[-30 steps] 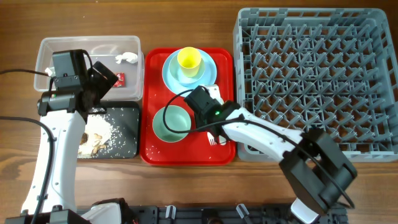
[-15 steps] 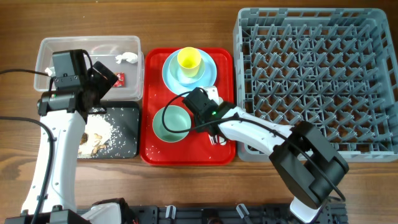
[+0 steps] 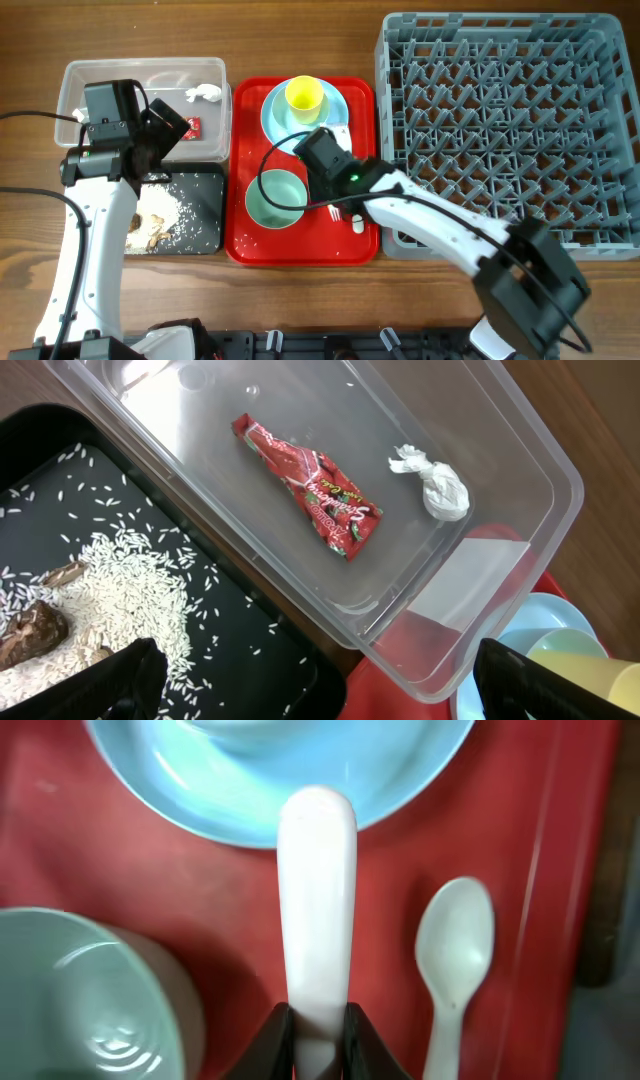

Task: Sort waste into correct bins and load items into the dishwasher rack
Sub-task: 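Lift the fork and carry it right into the grey dish rack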

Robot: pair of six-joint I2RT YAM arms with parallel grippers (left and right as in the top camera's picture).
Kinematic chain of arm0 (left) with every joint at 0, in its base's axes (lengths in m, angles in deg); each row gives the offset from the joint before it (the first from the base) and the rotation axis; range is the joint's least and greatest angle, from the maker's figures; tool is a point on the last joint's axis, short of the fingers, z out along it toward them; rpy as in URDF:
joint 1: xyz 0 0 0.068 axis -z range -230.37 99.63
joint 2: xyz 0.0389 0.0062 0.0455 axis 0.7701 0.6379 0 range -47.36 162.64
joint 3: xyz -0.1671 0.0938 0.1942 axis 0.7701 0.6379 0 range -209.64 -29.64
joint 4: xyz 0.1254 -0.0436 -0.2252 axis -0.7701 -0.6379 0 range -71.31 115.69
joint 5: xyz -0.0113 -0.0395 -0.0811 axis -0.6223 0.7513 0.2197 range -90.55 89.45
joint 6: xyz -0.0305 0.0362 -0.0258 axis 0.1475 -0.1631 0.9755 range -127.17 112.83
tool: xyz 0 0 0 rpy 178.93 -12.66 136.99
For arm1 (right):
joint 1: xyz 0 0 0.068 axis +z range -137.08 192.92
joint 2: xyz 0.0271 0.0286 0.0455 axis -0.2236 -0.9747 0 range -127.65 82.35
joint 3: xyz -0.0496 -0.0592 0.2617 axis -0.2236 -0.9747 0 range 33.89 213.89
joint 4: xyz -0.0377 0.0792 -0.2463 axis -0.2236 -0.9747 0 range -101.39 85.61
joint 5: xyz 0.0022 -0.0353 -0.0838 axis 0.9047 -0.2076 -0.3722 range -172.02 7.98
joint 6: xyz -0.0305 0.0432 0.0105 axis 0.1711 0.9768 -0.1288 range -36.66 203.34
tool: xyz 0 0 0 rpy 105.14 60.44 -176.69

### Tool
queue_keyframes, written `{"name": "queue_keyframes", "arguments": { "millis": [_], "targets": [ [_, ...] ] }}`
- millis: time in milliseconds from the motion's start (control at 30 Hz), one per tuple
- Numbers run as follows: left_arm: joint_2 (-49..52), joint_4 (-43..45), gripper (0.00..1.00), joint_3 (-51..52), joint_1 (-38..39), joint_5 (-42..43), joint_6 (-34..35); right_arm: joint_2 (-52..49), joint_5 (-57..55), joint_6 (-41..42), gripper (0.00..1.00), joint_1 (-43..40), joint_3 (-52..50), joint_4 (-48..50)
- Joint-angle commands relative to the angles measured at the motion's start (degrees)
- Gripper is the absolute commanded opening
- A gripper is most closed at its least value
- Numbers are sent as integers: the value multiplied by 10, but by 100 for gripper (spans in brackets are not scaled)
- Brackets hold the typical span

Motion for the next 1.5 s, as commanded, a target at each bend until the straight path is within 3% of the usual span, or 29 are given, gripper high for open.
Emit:
{"name": "queue_keyframes", "arguments": {
  "millis": [0,433,733,1067,1467],
  "targets": [
    [-9,0,100,-4,-2,0,-9,24,5,4,4,0,11,-14],
    [-9,0,100,-4,-2,0,-9,87,-22,-31,4,-21,12,-20],
    [-9,0,100,-4,-2,0,-9,169,-57,-50,4,-129,12,-25],
    [-9,0,100,-4,-2,0,-9,158,-76,-93,4,-196,11,-17],
    [-9,0,100,-4,-2,0,-9,46,-79,-137,4,-221,11,57]
  ]
}}
